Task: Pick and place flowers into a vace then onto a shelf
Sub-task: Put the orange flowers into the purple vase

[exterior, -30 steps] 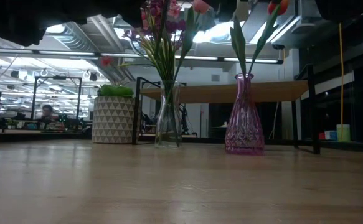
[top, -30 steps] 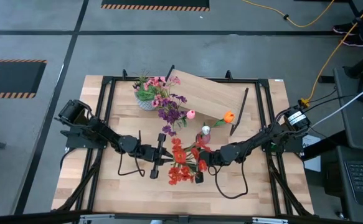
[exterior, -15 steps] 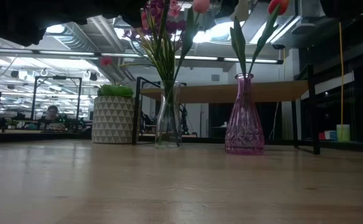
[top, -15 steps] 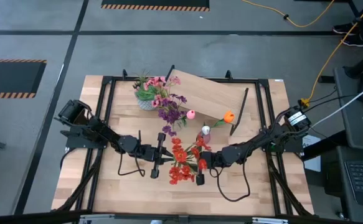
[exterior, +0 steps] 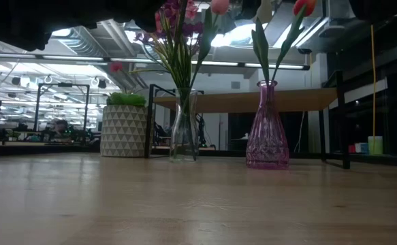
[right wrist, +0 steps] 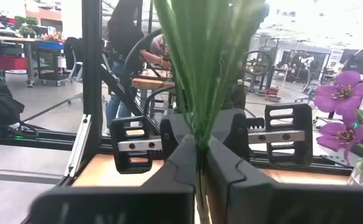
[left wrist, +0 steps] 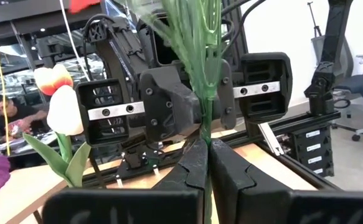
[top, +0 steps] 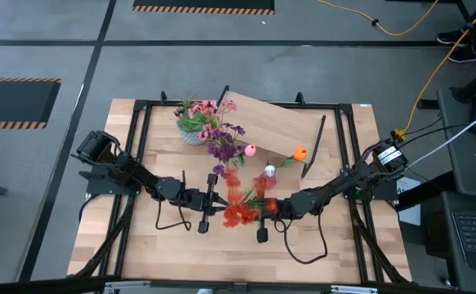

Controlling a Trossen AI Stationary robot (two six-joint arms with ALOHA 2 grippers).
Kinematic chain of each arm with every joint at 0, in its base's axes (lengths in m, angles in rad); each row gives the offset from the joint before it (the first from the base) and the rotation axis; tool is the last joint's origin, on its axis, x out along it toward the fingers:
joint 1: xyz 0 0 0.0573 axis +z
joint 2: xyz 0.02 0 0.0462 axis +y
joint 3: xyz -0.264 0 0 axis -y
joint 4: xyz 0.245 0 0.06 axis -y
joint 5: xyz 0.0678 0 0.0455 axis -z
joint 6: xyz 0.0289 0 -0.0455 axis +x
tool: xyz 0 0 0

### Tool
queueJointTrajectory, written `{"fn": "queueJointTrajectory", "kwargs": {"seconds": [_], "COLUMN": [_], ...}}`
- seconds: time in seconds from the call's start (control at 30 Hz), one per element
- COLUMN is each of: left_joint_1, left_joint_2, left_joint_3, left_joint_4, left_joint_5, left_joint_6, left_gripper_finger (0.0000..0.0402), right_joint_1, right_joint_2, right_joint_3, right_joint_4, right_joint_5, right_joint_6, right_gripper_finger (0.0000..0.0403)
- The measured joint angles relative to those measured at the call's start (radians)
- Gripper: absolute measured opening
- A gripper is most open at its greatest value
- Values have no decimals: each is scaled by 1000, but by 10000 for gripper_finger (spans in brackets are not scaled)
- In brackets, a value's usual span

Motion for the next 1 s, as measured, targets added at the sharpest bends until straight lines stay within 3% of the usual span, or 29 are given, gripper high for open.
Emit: {"fn": "queueJointTrajectory", "kwargs": {"seconds": [0.27, 0.63, 0.7, 0.87, 1.0], "left_joint_1": [-20, -149, -181, -251, -278], "left_joint_2": [-1, -9, -29, -140, -277], "left_joint_3": [0, 0, 0, -1, -1], "left_joint_4": [-17, -26, -50, -233, -499], "left_joint_5": [-27, -298, -331, -396, -398], "left_joint_6": [-6, 94, 120, 112, 17], "left_gripper_finger": [38, 117, 123, 114, 81], "right_joint_1": [0, 49, 61, 99, 137], "right_joint_2": [0, -28, -41, -92, -120], "right_joint_3": [0, 0, 0, 0, 0], "right_joint_4": [-4, -37, -48, -161, -182], "right_joint_5": [-1, 7, 49, 217, 285], "right_joint_6": [13, -10, -27, -22, -35], "right_gripper_finger": [6, 2, 2, 2, 1]}}
